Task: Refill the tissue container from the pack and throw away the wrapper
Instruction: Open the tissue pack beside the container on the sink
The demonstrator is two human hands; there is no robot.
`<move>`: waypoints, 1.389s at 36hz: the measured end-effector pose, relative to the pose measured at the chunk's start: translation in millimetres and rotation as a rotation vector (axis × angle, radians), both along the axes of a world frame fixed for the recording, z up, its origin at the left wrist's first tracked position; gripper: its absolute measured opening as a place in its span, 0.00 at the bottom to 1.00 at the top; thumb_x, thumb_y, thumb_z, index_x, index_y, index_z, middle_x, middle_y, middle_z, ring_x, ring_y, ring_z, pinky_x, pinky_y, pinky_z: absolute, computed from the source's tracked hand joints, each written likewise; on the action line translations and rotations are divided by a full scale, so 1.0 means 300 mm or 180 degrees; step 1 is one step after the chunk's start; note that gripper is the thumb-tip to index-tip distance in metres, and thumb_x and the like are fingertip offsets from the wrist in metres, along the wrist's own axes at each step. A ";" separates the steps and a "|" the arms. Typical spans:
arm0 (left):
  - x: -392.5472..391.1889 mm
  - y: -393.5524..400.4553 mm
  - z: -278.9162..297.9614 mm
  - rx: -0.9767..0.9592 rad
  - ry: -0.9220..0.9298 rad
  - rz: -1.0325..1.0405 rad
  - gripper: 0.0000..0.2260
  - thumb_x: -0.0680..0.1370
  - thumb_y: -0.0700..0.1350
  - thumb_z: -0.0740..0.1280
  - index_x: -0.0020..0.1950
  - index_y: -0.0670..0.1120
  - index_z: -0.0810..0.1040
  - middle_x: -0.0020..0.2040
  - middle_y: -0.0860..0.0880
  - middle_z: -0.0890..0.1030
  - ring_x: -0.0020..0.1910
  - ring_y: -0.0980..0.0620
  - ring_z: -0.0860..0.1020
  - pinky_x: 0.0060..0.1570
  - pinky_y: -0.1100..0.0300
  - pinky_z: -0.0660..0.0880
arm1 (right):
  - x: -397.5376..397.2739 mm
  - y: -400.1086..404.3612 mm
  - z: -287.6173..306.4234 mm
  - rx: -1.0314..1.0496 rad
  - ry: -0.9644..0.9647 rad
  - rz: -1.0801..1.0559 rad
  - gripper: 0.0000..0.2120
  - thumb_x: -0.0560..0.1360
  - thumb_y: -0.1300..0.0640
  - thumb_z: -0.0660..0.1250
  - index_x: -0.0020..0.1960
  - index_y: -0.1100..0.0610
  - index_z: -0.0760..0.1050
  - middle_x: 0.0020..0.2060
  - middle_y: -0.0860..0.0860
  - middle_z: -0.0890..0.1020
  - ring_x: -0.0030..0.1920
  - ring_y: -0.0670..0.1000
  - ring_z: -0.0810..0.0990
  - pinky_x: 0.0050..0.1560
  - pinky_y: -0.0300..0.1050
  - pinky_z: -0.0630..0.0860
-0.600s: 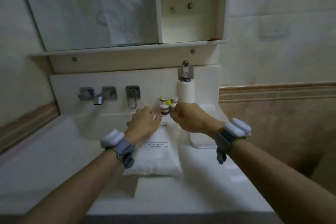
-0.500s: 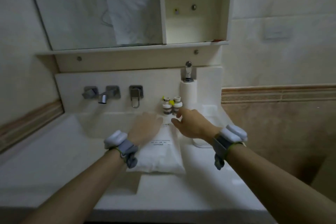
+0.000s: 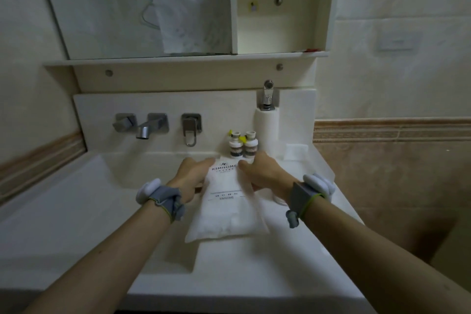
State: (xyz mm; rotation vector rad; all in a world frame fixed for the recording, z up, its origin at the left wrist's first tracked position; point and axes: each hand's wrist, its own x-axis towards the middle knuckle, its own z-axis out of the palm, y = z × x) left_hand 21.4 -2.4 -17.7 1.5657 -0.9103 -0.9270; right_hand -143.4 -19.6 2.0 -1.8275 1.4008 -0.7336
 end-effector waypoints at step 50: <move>-0.083 0.009 0.302 -0.2763 -0.5387 -0.0384 0.10 0.81 0.50 0.58 0.47 0.45 0.74 0.41 0.47 0.79 0.39 0.44 0.77 0.37 0.52 0.74 | -0.181 -0.007 0.184 -0.2027 0.0258 -0.0013 0.11 0.75 0.60 0.62 0.44 0.59 0.84 0.35 0.55 0.84 0.38 0.56 0.82 0.45 0.55 0.81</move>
